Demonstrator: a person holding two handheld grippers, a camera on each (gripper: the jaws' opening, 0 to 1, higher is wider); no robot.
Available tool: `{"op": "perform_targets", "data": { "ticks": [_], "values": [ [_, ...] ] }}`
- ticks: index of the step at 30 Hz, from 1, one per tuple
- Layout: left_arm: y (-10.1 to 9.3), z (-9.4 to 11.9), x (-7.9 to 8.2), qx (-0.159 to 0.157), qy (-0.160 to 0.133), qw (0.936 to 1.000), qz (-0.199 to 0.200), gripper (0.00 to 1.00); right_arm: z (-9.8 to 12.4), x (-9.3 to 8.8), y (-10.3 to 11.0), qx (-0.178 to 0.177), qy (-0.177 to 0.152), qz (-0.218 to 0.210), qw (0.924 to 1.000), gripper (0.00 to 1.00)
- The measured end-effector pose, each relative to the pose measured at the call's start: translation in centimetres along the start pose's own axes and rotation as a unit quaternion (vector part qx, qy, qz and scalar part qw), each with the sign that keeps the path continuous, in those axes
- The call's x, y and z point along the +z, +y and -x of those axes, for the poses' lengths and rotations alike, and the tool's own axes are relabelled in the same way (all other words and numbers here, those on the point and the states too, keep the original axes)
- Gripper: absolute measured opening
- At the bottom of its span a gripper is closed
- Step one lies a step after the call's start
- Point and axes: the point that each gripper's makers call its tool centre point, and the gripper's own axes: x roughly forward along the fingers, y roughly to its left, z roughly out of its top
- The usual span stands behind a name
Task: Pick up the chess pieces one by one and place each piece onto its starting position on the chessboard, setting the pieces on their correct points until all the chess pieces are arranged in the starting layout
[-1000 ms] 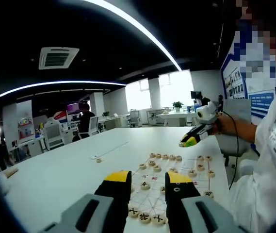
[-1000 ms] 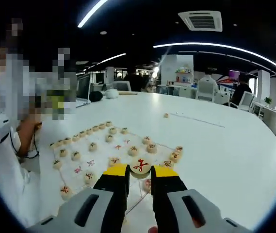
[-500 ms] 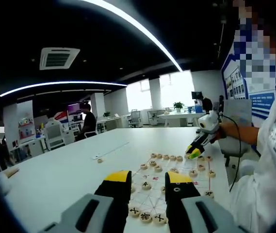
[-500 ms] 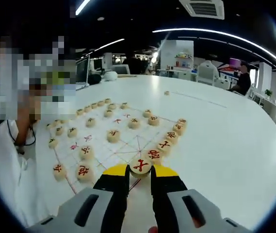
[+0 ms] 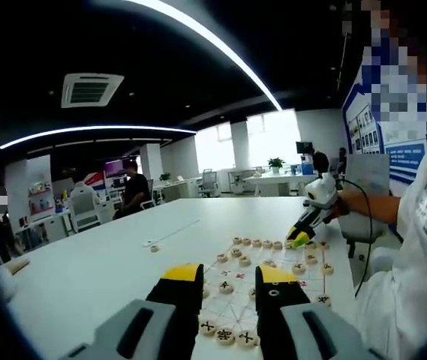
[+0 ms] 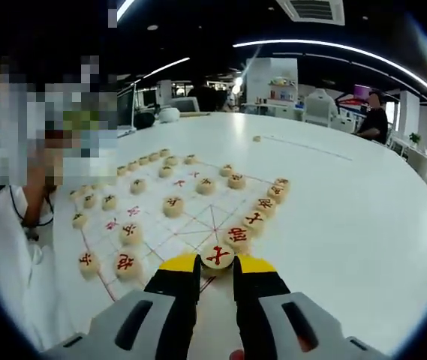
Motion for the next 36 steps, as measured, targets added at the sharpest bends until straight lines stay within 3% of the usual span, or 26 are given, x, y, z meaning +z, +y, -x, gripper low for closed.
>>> {"op": "perform_targets", "data": {
  "ticks": [11, 15, 17, 20, 25, 36],
  "values": [
    [0.0, 0.0, 0.0, -0.001, -0.001, 1.0000, 0.000, 0.29, -0.2, -0.1, -0.3, -0.006, 0.002, 0.002, 1.0000, 0.20],
    [0.0, 0.0, 0.0, 0.000, -0.001, 1.0000, 0.001, 0.29, 0.2, 0.4, -0.3, -0.007, -0.005, 0.005, 1.0000, 0.35],
    [0.0, 0.0, 0.0, 0.000, -0.001, 1.0000, 0.000, 0.29, 0.8, 1.3, -0.7, -0.017, -0.021, 0.001, 0.9996, 0.35],
    [0.0, 0.0, 0.0, 0.000, -0.001, 1.0000, 0.001, 0.29, 2.2, 4.3, -1.6, -0.028, -0.078, -0.034, 0.9960, 0.36],
    [0.0, 0.0, 0.0, -0.001, -0.001, 1.0000, 0.000, 0.29, 4.2, 8.4, -2.9, -0.037, -0.152, -0.083, 0.9842, 0.36],
    [0.2, 0.3, 0.1, 0.004, -0.003, 1.0000, 0.000, 0.29, 2.9, 12.0, -1.9, -0.026, -0.163, -0.063, 0.9843, 0.37]
  ]
}}
